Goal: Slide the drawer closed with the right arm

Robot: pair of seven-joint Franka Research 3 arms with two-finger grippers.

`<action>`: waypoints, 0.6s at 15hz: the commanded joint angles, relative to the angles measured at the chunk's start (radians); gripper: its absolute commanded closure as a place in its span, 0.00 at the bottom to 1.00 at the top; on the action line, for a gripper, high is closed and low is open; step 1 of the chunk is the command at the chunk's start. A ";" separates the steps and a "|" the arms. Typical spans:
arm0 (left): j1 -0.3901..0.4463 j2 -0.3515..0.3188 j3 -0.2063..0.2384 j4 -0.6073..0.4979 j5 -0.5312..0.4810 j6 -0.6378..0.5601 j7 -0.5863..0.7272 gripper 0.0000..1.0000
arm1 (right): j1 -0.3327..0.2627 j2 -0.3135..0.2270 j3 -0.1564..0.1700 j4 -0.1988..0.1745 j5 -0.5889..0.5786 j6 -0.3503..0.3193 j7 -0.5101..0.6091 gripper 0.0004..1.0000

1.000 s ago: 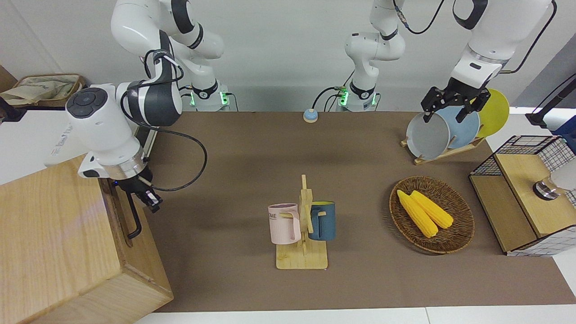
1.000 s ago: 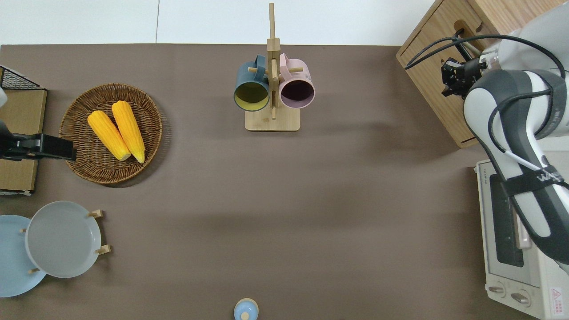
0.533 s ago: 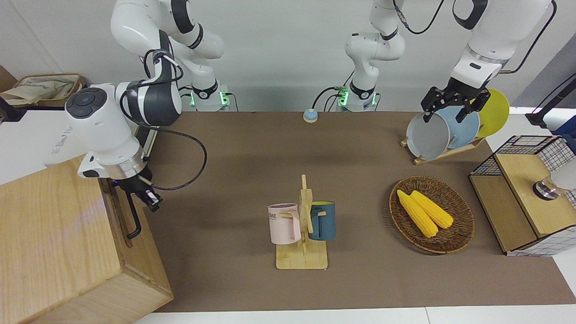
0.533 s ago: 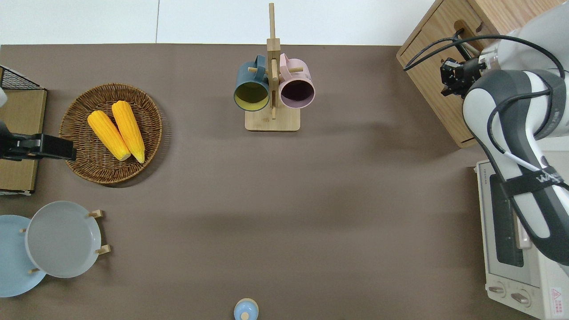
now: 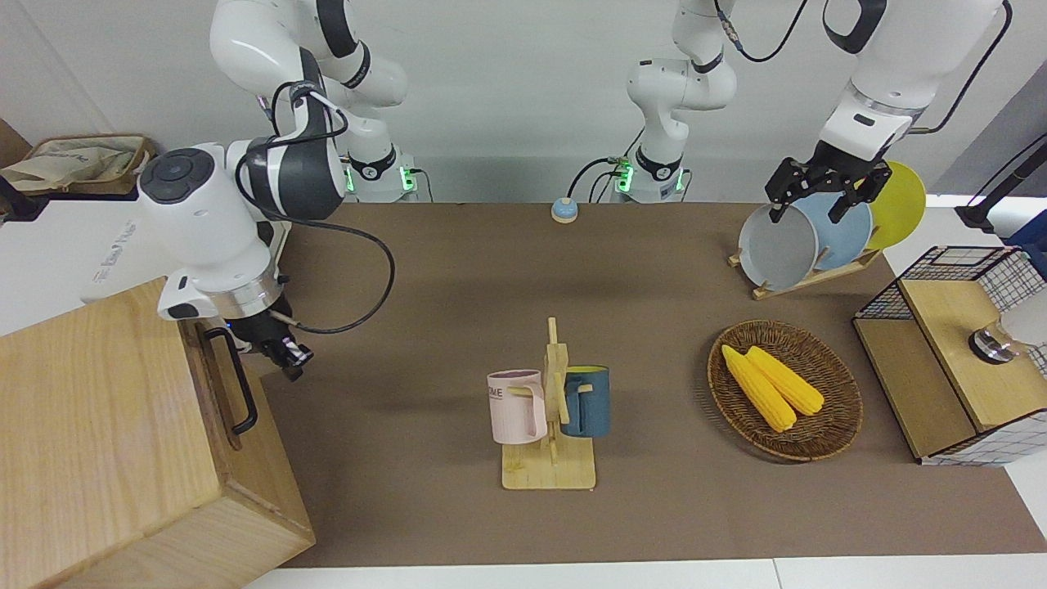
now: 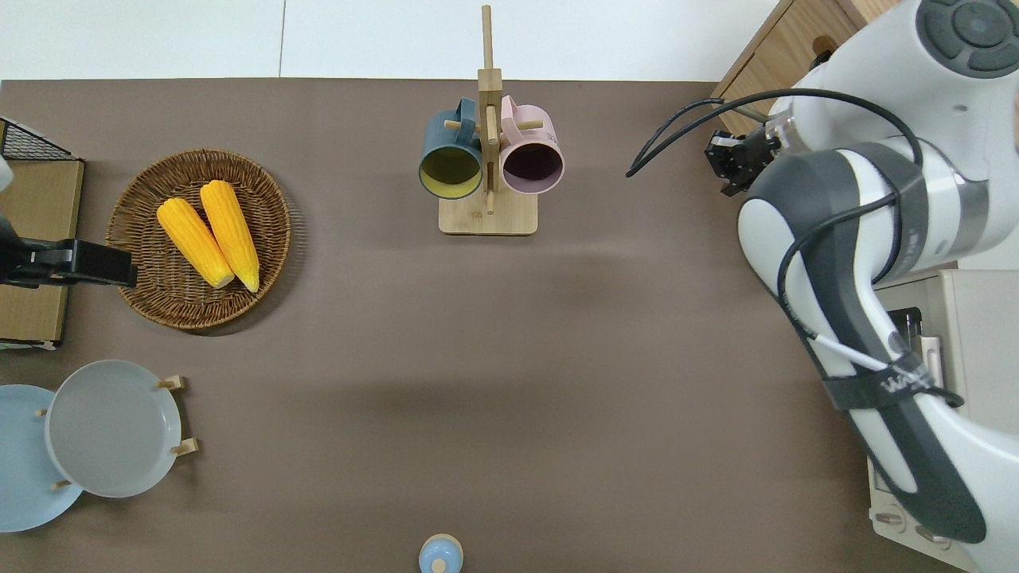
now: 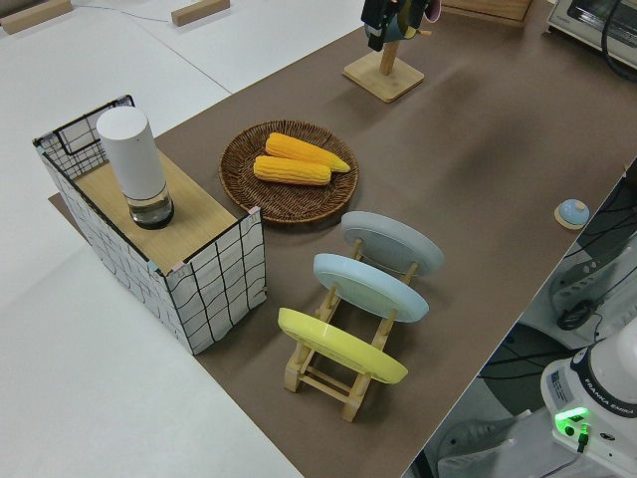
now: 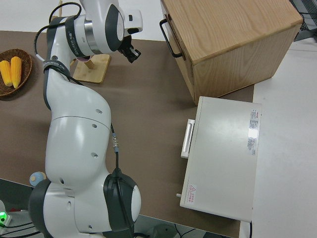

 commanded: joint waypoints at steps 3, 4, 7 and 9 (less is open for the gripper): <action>-0.017 0.013 0.017 0.020 0.012 0.000 0.007 0.00 | 0.121 -0.102 -0.069 -0.016 -0.009 -0.136 -0.055 1.00; -0.017 0.013 0.017 0.020 0.012 0.000 0.007 0.00 | 0.127 -0.116 -0.070 -0.016 -0.011 -0.158 -0.078 1.00; -0.017 0.013 0.017 0.020 0.012 0.000 0.007 0.00 | 0.125 -0.174 -0.072 -0.056 -0.009 -0.199 -0.153 1.00; -0.017 0.013 0.017 0.020 0.012 0.000 0.007 0.00 | 0.123 -0.213 -0.105 -0.079 0.004 -0.204 -0.213 1.00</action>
